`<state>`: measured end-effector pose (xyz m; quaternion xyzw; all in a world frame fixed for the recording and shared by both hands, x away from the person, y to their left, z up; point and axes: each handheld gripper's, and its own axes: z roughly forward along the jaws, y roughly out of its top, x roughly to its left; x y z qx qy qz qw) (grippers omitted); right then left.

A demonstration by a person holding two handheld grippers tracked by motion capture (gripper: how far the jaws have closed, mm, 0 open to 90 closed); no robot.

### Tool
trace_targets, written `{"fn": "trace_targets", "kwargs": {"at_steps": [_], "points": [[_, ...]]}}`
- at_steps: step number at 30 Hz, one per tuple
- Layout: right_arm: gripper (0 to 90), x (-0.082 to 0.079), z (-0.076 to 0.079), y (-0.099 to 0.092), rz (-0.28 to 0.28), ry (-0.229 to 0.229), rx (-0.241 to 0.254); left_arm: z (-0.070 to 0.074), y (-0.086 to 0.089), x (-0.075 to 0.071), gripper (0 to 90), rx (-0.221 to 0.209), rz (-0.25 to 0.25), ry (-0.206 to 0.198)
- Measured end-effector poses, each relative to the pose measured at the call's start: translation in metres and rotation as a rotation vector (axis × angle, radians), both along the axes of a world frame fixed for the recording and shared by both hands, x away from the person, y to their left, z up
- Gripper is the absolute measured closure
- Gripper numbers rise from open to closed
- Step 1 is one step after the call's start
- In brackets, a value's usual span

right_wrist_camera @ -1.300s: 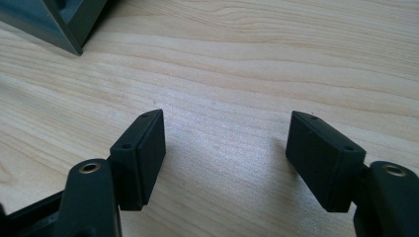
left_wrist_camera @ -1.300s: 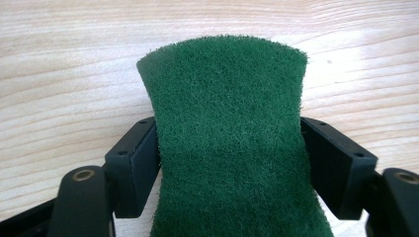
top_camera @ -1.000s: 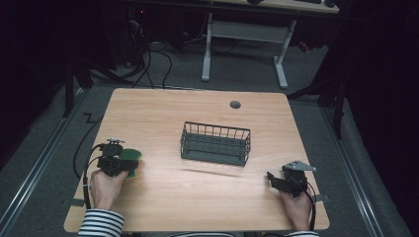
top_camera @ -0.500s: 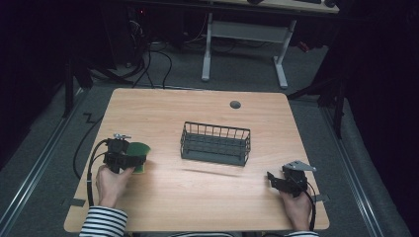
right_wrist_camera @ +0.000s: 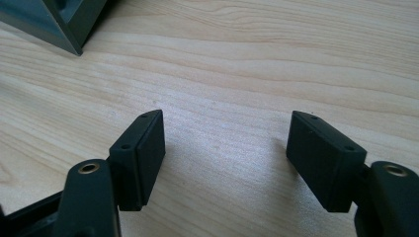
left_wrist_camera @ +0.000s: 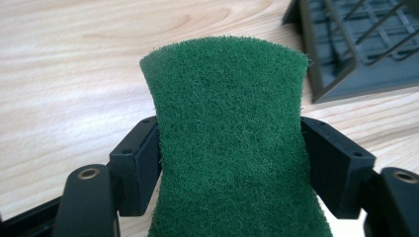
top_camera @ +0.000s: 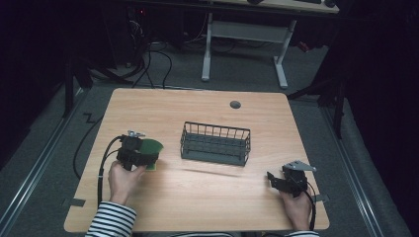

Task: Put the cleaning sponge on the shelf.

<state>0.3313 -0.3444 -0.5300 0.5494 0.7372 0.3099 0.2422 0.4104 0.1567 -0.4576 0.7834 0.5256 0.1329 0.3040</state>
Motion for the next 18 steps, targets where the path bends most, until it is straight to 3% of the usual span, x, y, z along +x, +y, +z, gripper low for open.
{"fn": "trace_targets", "kwargs": {"at_steps": [5,11,18], "points": [[31.0,0.000,0.000,0.000,0.002,-0.001,0.000,0.011,-0.011,0.002,29.7,0.005,-0.028,-0.022],[30.8,0.000,0.000,0.000,0.001,0.000,0.000,0.025,-0.015,0.000,29.8,-0.026,-0.046,-0.035],[30.8,0.000,0.000,0.000,0.003,0.000,-0.001,0.043,-0.021,0.001,29.8,-0.021,-0.068,-0.061]]}}
